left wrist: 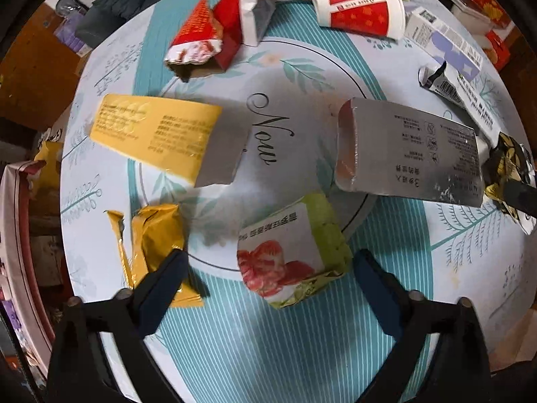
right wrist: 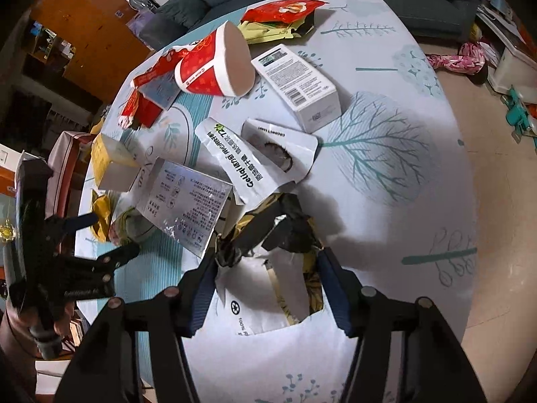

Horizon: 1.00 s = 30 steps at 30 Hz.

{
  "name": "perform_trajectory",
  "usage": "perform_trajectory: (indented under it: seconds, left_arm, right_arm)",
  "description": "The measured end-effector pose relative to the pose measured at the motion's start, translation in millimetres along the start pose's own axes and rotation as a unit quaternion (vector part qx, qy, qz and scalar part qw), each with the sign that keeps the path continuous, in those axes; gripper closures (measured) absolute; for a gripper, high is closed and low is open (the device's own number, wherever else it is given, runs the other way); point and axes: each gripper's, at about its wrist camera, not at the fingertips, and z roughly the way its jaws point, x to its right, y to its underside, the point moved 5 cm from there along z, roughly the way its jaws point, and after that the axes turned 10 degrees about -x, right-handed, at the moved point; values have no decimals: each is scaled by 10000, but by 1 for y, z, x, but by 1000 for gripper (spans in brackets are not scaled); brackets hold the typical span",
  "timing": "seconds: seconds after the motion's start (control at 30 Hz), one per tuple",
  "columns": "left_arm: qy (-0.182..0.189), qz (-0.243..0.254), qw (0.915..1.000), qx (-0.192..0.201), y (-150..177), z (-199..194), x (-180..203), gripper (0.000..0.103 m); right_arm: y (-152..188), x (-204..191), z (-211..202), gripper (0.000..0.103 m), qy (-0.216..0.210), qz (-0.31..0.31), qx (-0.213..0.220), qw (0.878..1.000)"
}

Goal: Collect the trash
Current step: 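Grasp the white-and-gold wrapper with the right tool while the left tool grasps the red-green snack bag, then carry both wrappers over the black bin and open both tools to drop them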

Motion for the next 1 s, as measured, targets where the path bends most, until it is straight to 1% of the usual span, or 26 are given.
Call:
perform_trajectory:
  seconds: [0.03,0.1,0.13,0.17,0.3,0.37,0.53,0.63,0.73,0.83,1.0]
  left_arm:
    - [2,46,10000,-61,-1,3,1,24]
    - [139,42,9999,-45,-2,0,3,44]
    - [179,4,9998,-83,-2,0,4,44]
    - [139,-25,9999,-82,0,-1,4,47]
    - [-119,-112,9998,84,8,-5,6,49]
    - [-101,-209,9995,192,15,-11,6,50]
    - [225,-498,9971,536,37,-38,4,50]
    - [424,-604,9950,670,51,-53,3,50]
    - [645,-639,9918,895,71,-74,3,50]
    - [888,-653,9879,1092,98,-94,6,50]
    - [1222,-558,9817,1353,148,-119,-9,50]
  right_arm:
    - [2,0,0,44,-24,5,-10,10000]
    - [5,-1,-1,45,-62,30,-8,10000]
    - [6,0,-2,45,-75,48,-2,10000]
    - [8,0,-4,45,-81,68,20,9999]
    - [13,1,-14,46,-116,194,225,9995]
    - [15,0,-21,46,-163,259,330,9990]
    - [25,-6,-41,46,-268,274,546,9978]
    - [34,-14,-49,46,-288,258,627,9973]
    - [46,-27,-58,46,-285,211,724,9967]
    - [65,-44,-68,46,-261,173,869,9957]
    - [107,-78,-83,46,-264,308,1123,9928]
